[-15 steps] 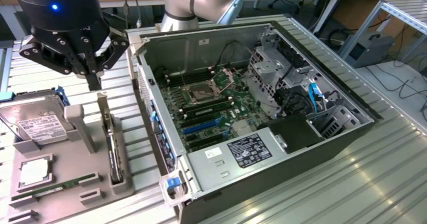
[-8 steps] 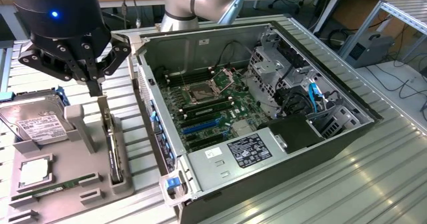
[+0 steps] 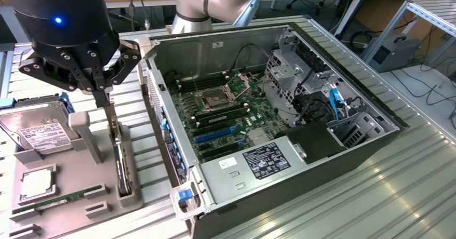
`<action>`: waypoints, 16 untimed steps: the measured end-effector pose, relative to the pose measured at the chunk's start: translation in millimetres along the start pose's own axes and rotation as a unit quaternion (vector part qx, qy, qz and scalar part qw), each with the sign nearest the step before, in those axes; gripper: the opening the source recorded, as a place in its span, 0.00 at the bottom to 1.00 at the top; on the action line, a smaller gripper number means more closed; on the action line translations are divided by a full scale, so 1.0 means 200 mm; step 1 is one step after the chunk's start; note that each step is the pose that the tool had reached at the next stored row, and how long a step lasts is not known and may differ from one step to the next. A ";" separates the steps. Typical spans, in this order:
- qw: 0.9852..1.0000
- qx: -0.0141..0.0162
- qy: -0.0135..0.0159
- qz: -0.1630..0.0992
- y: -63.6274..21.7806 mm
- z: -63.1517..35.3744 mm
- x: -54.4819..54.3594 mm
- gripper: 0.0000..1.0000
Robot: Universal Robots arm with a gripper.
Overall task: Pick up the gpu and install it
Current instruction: 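Reach for the gpu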
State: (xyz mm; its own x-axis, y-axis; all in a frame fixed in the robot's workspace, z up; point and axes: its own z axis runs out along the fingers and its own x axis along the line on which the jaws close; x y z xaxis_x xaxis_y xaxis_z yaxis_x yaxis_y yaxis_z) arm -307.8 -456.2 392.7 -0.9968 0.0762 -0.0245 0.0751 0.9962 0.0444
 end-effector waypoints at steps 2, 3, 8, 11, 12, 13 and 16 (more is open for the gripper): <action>1.000 0.000 0.000 0.000 -0.007 0.000 0.00 0.11; 1.000 0.000 0.000 0.000 -0.014 -0.001 0.00 0.11; 1.000 0.000 0.000 0.000 -0.037 -0.001 0.01 0.11; 1.000 0.000 0.000 0.000 -0.041 0.000 0.03 0.11; 1.000 0.000 0.000 0.000 -0.042 0.000 0.04 0.11; 1.000 0.000 0.000 0.000 -0.042 0.000 0.04 0.11; 1.000 0.000 0.000 0.000 -0.049 -0.001 0.05 0.11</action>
State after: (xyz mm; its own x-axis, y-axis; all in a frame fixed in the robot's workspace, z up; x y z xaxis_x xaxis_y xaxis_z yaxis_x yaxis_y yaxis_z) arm -319.3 -465.1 392.2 -0.9968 0.0760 -0.0245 0.0749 0.9962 0.0443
